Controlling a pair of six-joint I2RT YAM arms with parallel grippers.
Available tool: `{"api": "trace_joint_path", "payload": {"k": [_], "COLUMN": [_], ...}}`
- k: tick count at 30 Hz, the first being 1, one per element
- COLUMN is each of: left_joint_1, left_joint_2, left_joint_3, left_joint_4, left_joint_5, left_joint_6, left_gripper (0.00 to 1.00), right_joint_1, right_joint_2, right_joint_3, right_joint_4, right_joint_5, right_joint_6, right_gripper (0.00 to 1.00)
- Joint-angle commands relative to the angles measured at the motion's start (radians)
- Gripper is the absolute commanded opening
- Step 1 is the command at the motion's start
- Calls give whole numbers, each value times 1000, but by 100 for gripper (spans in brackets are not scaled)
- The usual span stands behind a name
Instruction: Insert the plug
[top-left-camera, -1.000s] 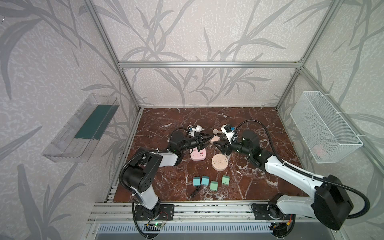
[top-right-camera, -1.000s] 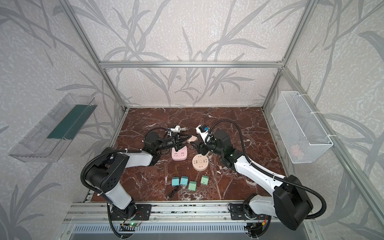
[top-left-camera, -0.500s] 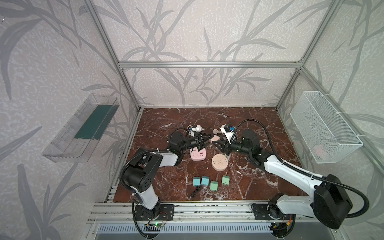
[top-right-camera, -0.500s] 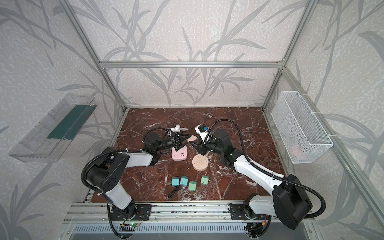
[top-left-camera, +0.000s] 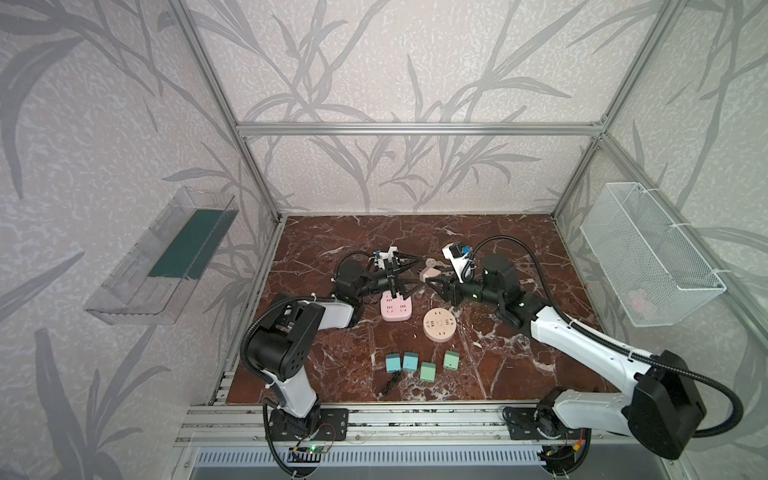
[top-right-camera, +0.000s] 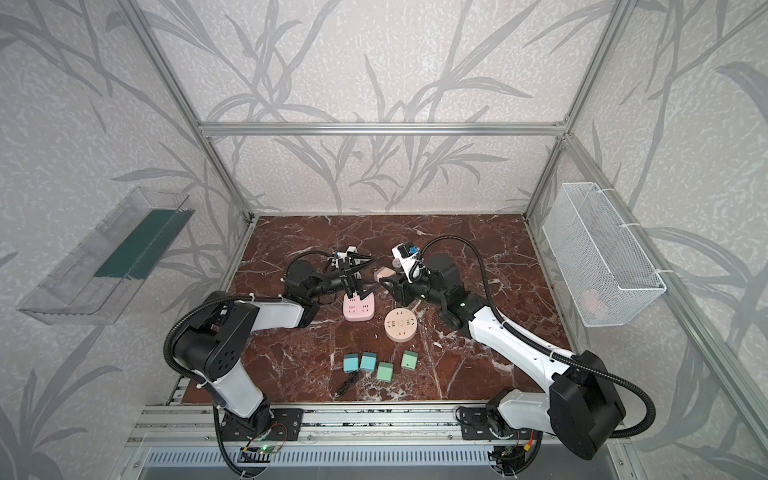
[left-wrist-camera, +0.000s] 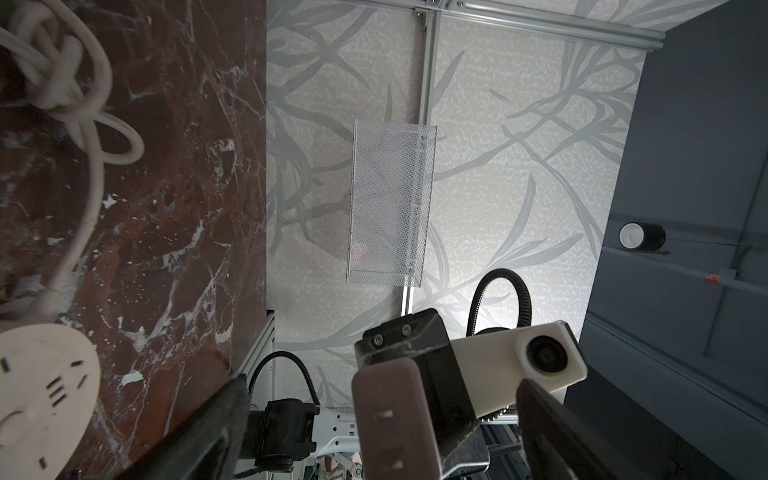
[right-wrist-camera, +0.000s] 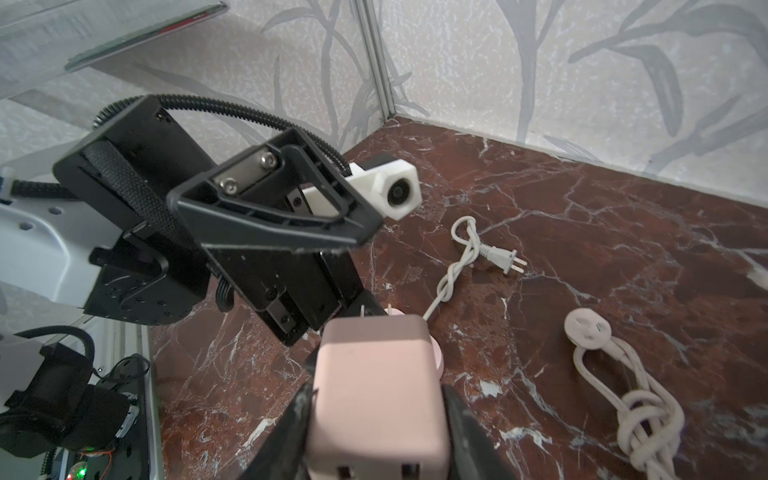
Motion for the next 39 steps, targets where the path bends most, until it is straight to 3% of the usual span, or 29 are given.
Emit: {"api": "trace_joint_path", "payload": {"k": [1,4,6,8,10,14,20,22,25,30,39], "left_joint_1": [48,66,50,25,17,11,-9,-12,-22,-102,-149], "left_joint_2": [-97,-230,-302,-342,-373,-438,-571,-600,-555,-423,-441], "left_joint_3": [49,165,328,436,485,474,308,259,311,436,354], "left_joint_4": [-299,-938,-1469,-1725,-1842,-1882,-1718,-1658,-1746,-1923,-1849], "left_joint_5": [37,-55,-291,-570,-785,-1033,-1200,-1193,-1224,-1196,-1169], "left_joint_6": [210,617,959,1132,1197,1265,1234,1206,1177,1312,1316], "left_gripper": [99,99,99,99,99,99,99,99,99,99,98], "right_joint_1": [3,3,3,3,6,8,10,12,31,87,105], "right_joint_2": [-40,-47,-43,-22,11,100,169,195,239,302,431], "right_joint_3": [59,108,158,218,293,438,499,518,543,578,610], "right_joint_4": [-150,-277,-376,-473,-598,-820,-916,-933,-963,-1017,-1054], "right_joint_5": [75,146,199,237,295,372,370,343,315,367,356], "right_joint_6": [87,152,192,231,294,421,484,454,415,366,376], "right_gripper": [0,0,0,0,0,0,0,0,0,0,0]}}
